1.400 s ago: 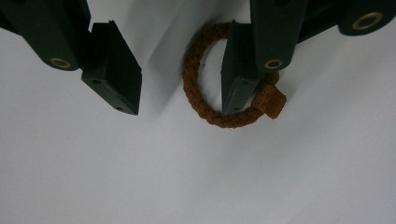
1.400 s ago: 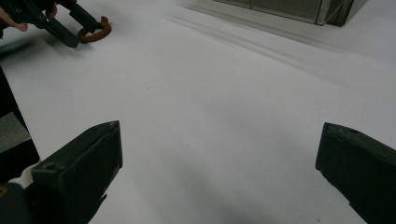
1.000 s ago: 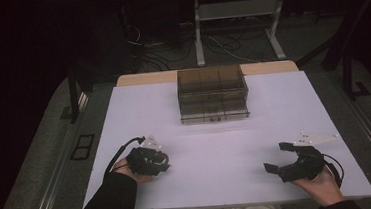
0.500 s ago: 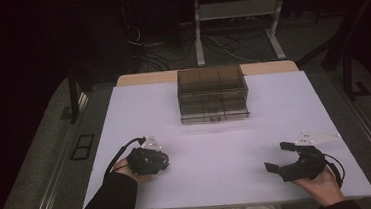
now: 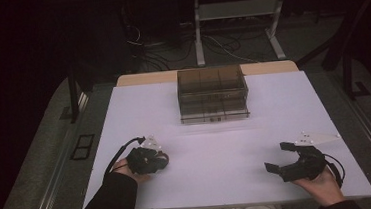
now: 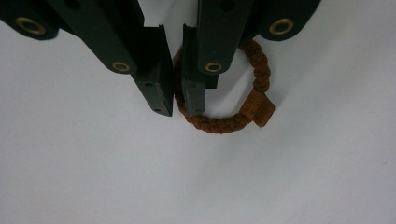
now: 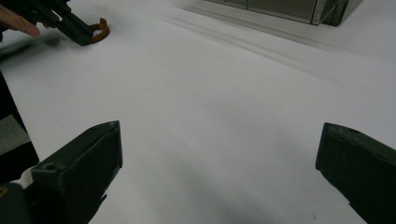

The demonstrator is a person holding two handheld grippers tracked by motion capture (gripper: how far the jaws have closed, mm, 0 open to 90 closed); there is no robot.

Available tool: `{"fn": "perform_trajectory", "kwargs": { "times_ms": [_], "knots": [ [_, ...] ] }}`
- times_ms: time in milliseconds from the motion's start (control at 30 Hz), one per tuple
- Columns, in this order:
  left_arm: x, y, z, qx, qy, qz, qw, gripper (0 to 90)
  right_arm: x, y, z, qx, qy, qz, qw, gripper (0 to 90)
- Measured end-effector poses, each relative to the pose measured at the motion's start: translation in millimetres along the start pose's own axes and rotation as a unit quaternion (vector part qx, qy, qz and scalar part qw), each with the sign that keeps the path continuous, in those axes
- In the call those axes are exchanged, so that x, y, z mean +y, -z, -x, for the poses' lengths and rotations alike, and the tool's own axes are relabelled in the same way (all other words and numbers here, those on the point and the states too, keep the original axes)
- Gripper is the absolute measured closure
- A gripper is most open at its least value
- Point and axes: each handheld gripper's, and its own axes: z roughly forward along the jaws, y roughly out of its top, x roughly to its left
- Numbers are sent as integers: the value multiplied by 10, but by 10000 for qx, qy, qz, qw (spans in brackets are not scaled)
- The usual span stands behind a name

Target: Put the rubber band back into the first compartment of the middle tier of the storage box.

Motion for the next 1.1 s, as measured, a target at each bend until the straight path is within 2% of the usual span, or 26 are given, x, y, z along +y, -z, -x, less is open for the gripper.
{"fn": "perform_trajectory", "kwargs": {
  "times_ms": [267,433,733,933,1100],
  "knots": [
    [-29,5,6,20,-97,95,9999,847,-2,-2,0,5,-5,-12,10000,0],
    [-29,24,-14,36,-47,152,9999,848,-4,-4,0,7,-3,-18,10000,0],
    [-20,112,-53,-46,163,425,9990,848,-3,-2,-2,13,-19,-21,10000,0],
    [-15,184,-78,-84,320,645,9974,848,-4,-2,-1,4,-18,-23,10000,0],
    [-4,242,-99,-78,345,749,9966,848,-5,-1,3,14,-28,-25,10000,0]
  ]
}}
